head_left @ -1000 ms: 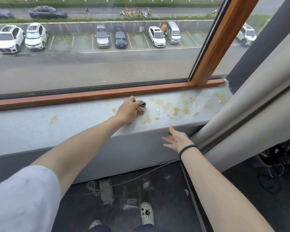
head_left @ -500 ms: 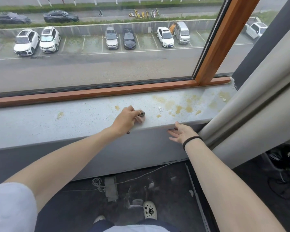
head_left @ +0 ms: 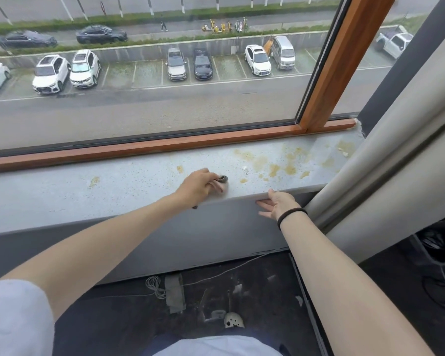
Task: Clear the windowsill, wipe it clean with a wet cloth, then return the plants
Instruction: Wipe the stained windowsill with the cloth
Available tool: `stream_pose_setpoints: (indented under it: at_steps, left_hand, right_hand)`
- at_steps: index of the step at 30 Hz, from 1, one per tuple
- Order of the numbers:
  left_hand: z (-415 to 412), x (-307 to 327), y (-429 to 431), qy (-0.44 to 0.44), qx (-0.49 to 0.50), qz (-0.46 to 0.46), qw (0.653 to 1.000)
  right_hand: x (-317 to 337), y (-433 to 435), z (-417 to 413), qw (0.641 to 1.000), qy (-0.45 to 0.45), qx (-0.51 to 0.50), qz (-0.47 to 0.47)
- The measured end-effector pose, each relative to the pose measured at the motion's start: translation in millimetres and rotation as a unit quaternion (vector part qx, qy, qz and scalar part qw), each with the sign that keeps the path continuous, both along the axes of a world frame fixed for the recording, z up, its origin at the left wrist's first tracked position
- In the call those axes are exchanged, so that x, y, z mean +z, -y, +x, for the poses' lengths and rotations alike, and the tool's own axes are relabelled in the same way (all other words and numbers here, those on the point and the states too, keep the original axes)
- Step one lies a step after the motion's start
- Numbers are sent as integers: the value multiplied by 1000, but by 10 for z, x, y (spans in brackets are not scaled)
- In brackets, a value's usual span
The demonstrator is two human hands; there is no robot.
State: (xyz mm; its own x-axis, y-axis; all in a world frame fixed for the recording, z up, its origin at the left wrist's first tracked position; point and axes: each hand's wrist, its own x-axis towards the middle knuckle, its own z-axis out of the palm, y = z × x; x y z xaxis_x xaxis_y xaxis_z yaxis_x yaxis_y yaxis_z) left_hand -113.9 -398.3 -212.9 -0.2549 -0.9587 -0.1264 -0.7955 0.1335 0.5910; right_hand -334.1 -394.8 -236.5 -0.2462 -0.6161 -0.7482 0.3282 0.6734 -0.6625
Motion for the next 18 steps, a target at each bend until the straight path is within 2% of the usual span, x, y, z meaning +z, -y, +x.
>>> stream_pose_setpoints:
  at_steps: [2, 6, 10, 13, 18]
  left_hand:
    - [-153, 26, -132, -92, -29, 63, 993]
    - [-285, 101, -63, -223, 72, 100, 967]
    - [-284, 170, 29, -383, 164, 213, 884]
    - [-311, 214, 10, -434, 210, 264, 835]
    - [-350, 252, 42, -469, 264, 303, 786]
  right_hand:
    - [11, 5, 9, 1000, -1, -4, -1]
    - [38, -22, -6, 1000, 11, 12, -3]
    - [61, -47, -75, 999, 10, 45, -1]
    - [123, -104, -169, 997, 11, 74, 5]
    - [186, -68, -418, 1000, -11, 6, -22]
